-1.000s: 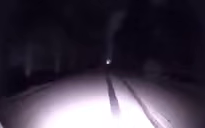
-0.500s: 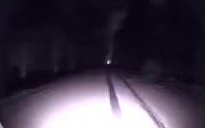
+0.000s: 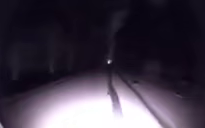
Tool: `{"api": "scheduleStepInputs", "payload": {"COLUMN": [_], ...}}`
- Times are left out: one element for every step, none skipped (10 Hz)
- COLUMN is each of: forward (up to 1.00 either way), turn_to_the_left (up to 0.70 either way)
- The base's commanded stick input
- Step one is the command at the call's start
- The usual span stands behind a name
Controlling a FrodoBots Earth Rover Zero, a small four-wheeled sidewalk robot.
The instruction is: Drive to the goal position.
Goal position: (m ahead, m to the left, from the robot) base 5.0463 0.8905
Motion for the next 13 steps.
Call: {"api": "scheduleStepInputs", "payload": {"forward": [1.00, 1.00, 1.00, 1.00, 1.00, 1.00, 1.00, 1.00, 1.00, 1.00, 1.00, 1.00, 1.00], "turn_to_the_left": [0.00, 0.00, 0.00, 0.00, 0.00, 0.00, 0.00, 0.00, 0.00, 0.00, 0.00, 0.00, 0.00]}}
